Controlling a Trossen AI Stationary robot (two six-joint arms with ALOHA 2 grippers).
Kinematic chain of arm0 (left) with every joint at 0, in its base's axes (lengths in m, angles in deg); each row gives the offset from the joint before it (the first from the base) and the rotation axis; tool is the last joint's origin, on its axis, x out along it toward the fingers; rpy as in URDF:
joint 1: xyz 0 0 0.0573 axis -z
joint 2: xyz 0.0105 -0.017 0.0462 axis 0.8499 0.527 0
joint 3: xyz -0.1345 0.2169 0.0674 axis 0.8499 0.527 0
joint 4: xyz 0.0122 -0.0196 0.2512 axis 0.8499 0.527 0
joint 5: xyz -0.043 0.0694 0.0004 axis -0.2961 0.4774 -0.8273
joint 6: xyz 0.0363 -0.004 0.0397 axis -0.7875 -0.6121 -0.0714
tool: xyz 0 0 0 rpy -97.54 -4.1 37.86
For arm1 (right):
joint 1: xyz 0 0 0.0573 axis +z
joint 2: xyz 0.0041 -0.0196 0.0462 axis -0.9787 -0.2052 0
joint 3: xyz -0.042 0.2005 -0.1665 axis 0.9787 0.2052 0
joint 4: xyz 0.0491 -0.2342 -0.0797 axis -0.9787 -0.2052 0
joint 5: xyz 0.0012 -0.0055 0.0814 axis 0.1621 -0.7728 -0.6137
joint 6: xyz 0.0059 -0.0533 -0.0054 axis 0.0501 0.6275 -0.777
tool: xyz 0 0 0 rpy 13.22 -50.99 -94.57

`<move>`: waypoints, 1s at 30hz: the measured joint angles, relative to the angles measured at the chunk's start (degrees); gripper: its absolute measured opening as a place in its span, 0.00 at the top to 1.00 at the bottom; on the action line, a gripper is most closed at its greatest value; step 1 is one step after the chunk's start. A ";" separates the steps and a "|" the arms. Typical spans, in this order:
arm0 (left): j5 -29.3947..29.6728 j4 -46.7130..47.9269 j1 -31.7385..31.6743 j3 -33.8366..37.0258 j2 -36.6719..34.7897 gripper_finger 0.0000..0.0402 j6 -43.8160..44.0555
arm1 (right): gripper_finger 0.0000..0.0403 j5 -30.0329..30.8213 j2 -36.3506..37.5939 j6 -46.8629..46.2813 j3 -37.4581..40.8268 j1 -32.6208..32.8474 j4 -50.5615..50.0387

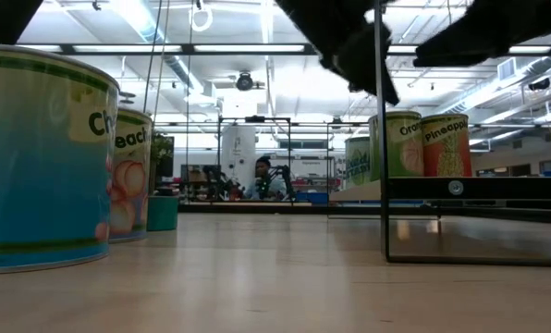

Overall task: Pick and place cans onto a shelf
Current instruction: Adjust the canned fruits on the shelf

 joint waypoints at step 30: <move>2.38 -0.61 -3.84 15.29 -4.70 0.22 0.62 | 0.06 -15.94 -22.74 -56.62 -37.27 -11.94 -88.97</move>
